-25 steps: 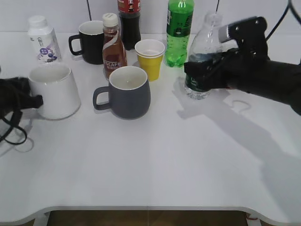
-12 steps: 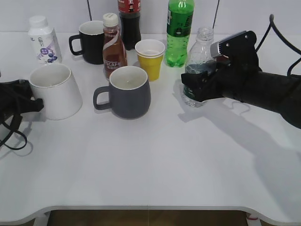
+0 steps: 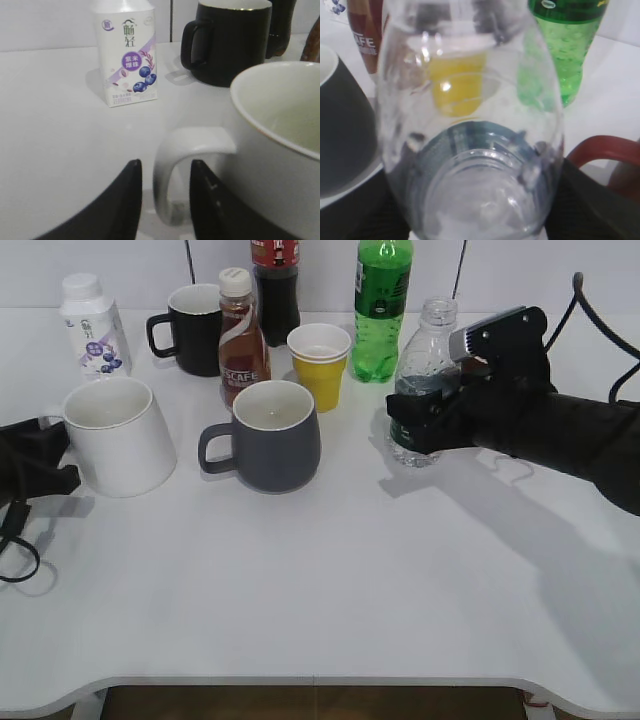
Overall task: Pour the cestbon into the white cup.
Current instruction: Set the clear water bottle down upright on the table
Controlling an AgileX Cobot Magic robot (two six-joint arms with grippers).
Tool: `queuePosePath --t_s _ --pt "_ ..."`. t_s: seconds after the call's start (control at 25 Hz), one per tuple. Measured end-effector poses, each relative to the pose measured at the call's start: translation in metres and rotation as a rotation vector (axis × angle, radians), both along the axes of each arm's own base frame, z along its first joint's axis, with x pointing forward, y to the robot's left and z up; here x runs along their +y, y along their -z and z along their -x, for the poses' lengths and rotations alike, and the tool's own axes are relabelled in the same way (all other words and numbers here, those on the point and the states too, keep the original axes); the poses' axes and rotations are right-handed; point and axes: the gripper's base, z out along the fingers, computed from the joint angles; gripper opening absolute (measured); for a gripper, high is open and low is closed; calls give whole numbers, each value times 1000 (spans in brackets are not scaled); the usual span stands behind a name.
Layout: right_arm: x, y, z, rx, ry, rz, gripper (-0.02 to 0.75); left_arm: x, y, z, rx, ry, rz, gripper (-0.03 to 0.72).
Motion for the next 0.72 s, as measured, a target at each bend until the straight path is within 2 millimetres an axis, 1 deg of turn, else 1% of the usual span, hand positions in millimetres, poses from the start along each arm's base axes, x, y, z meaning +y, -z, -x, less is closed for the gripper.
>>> queuePosePath --t_s 0.16,0.32,0.52,0.72 --pt "-1 7 -2 29 23 -21 491 1 -6 9 -6 0 0 277" --pt "-1 8 0 34 24 -37 491 1 -11 12 -20 0 1 312" --pt "0 9 2 30 -3 -30 491 1 -15 18 -24 -1 1 322" --pt "2 8 4 23 -29 -21 497 1 -27 21 -68 -1 3 322"
